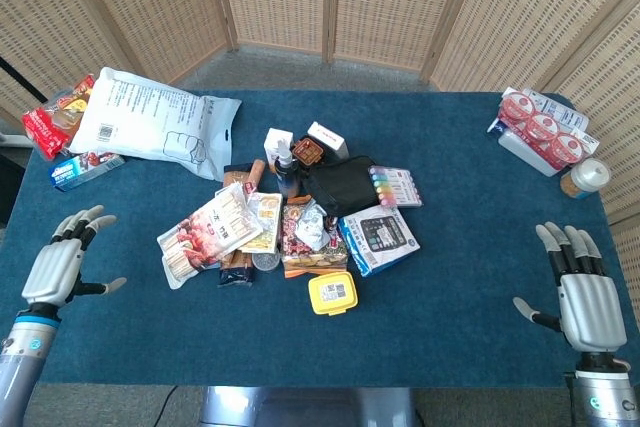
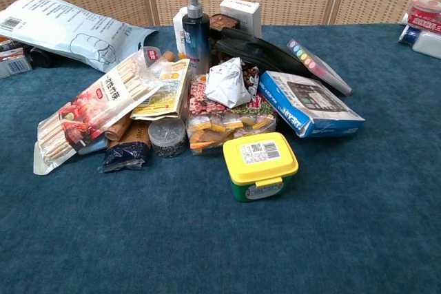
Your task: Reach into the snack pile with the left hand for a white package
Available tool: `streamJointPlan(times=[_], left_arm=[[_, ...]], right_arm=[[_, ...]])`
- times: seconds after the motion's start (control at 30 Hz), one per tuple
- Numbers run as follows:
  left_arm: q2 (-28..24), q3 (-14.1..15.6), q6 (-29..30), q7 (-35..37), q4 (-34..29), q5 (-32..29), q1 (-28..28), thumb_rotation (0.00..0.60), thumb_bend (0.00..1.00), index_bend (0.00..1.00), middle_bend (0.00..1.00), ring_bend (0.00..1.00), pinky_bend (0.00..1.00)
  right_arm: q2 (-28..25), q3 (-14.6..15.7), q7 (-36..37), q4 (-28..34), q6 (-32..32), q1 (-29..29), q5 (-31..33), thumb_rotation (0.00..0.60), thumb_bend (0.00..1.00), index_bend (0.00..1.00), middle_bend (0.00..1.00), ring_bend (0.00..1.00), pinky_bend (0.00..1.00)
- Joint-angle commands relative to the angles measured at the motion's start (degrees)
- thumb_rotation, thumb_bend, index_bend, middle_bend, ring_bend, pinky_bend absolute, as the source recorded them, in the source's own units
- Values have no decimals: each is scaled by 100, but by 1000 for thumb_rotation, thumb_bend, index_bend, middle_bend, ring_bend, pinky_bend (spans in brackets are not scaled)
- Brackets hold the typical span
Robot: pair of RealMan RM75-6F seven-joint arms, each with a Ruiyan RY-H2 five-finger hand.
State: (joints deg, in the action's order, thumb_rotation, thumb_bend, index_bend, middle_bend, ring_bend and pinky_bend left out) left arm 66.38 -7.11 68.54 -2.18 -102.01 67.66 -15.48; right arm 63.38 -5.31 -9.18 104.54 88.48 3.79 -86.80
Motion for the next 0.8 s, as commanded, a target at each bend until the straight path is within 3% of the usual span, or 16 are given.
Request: streamJointPlan(times=[0.03, 0.17, 0.43, 0.8], left_arm=[[381, -226, -360, -348, 153, -565, -333, 600, 90, 156, 0, 0, 0], [608, -308, -699, -702, 139, -1101, -635, 600, 88, 117, 0, 0, 0], [1277, -517, -635, -1520, 318, -1963, -1146, 600, 81, 109, 0, 0, 0], [1833, -602, -607, -2007, 581, -2473, -1600, 600, 70, 105, 0, 0, 0]], right_arm=[[-10, -1, 17, 11, 14, -7, -10, 600, 0, 0, 0, 0, 0], [-32, 1, 46, 27, 37, -21, -29, 600, 0, 0, 0, 0, 0], [-44, -3, 69, 29, 4, -13, -8, 600, 0, 0, 0, 0, 0], [-111, -19, 190, 37, 7, -28, 25, 600, 0, 0, 0, 0, 0]])
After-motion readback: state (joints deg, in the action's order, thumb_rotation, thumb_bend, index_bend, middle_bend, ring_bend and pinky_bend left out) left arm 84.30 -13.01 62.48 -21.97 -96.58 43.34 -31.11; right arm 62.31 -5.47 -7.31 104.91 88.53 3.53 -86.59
